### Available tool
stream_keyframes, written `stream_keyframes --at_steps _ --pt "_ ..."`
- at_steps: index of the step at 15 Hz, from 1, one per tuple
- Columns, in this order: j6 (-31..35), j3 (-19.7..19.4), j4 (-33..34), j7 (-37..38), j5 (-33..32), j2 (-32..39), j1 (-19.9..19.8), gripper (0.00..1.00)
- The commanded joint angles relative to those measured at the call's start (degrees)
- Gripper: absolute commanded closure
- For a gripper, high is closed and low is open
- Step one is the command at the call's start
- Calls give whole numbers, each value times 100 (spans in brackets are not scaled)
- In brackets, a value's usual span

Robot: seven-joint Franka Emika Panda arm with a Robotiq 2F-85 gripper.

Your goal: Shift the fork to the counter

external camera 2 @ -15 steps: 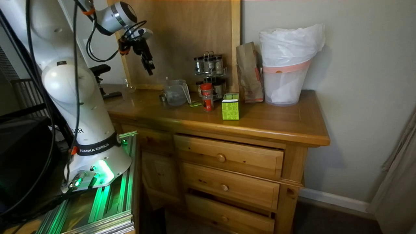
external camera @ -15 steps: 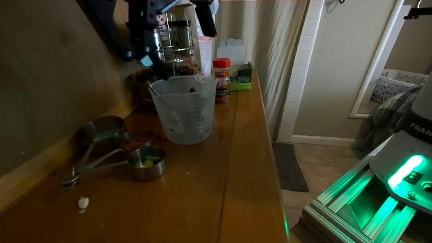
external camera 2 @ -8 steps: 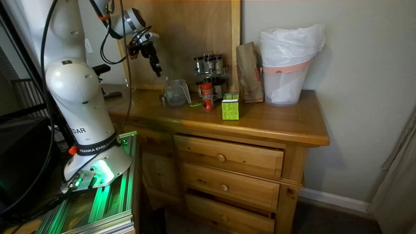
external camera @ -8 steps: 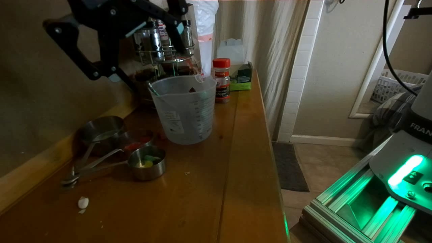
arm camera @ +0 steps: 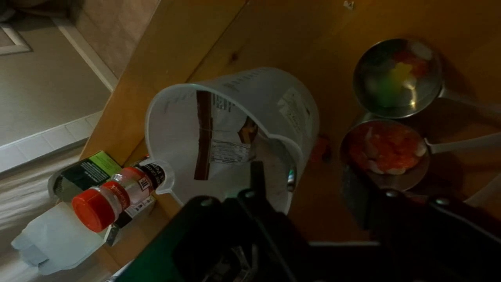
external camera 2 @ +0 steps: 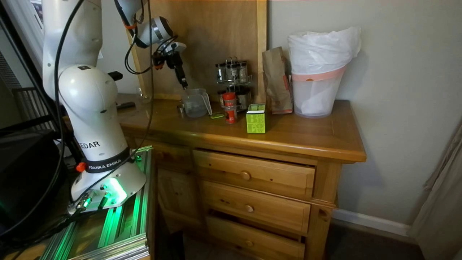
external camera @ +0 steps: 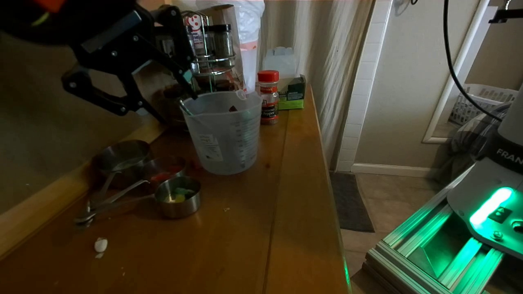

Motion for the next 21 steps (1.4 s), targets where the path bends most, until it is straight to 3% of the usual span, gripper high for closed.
stream_keyframes --at_steps 1,2,7,9,21 --pt "-107 -496 309 -131 30 164 463 57" --pt "-98 -614 307 -154 19 151 552 52" --pt "-109 -948 274 -207 104 76 793 52" --pt "-117 -991 238 -291 193 31 838 58" --pt "-180 -1087 87 -370 218 -181 966 58"
